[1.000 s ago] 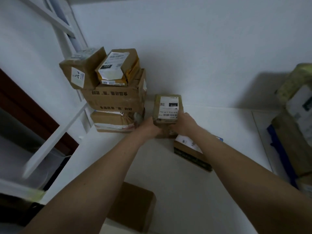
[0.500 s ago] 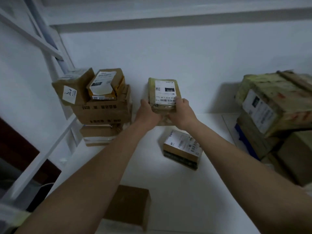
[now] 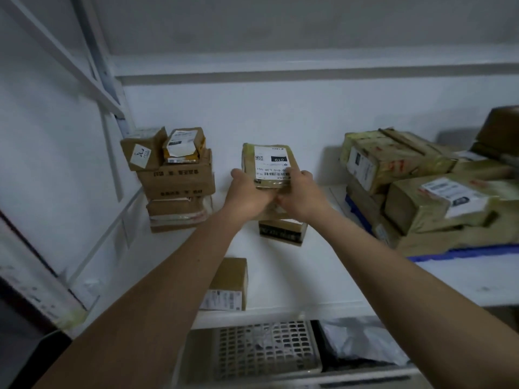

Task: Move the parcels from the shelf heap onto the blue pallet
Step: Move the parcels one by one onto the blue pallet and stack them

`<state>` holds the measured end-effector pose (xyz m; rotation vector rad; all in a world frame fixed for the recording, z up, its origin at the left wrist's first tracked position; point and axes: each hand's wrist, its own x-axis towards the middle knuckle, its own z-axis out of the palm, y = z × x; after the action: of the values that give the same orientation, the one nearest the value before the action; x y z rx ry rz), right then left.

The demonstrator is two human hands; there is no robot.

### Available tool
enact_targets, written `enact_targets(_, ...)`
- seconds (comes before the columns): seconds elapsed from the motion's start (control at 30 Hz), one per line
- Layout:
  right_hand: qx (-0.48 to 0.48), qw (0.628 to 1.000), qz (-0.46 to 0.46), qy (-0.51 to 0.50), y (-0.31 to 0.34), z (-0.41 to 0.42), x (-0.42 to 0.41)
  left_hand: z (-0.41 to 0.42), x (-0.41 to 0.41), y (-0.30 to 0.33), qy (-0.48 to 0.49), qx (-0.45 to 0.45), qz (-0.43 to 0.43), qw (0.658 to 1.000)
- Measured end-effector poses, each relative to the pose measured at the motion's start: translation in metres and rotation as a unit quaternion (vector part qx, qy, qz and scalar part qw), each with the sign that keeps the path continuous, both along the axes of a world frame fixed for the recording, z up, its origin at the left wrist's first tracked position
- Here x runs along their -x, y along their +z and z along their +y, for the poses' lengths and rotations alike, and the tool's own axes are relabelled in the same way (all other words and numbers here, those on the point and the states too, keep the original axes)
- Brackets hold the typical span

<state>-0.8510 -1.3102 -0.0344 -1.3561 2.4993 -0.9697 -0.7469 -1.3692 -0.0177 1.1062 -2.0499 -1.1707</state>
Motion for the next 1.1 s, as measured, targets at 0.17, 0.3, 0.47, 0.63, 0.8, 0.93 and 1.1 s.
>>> enact_targets(0.17, 0.033, 0.999, 0.014, -0.032, 0.023, 0.051, -0.020, 0.036, -0.008, 0.016, -0.019, 0.023, 0.013, 0.999)
enact_targets(0.3, 0.054, 0.995, 0.038, -0.069, 0.047, 0.090, -0.021, 0.063, 0.004, 0.036, -0.048, 0.049, 0.017, 0.997)
enact_targets(0.47, 0.054, 0.990, 0.049, -0.123, 0.065, 0.139, -0.003, 0.104, 0.036, 0.050, -0.088, 0.082, 0.016, 0.993)
enact_targets(0.63, 0.052, 0.983, 0.039, -0.175, 0.073, 0.187, 0.036, 0.146, 0.085, 0.053, -0.136, 0.097, 0.018, 0.986)
enact_targets(0.8, 0.044, 0.976, 0.029, -0.210, 0.077, 0.244, 0.097, 0.197, 0.159, 0.051, -0.184, 0.088, 0.025, 0.979)
enact_targets(0.93, 0.040, 0.973, 0.028, -0.228, 0.079, 0.288, 0.150, 0.237, 0.220, 0.049, -0.200, 0.089, 0.031, 0.975)
enact_targets(1.1, 0.047, 0.967, 0.045, -0.246, 0.076, 0.343, 0.216, 0.290, 0.299, 0.041, -0.198, 0.061, 0.039, 0.977)
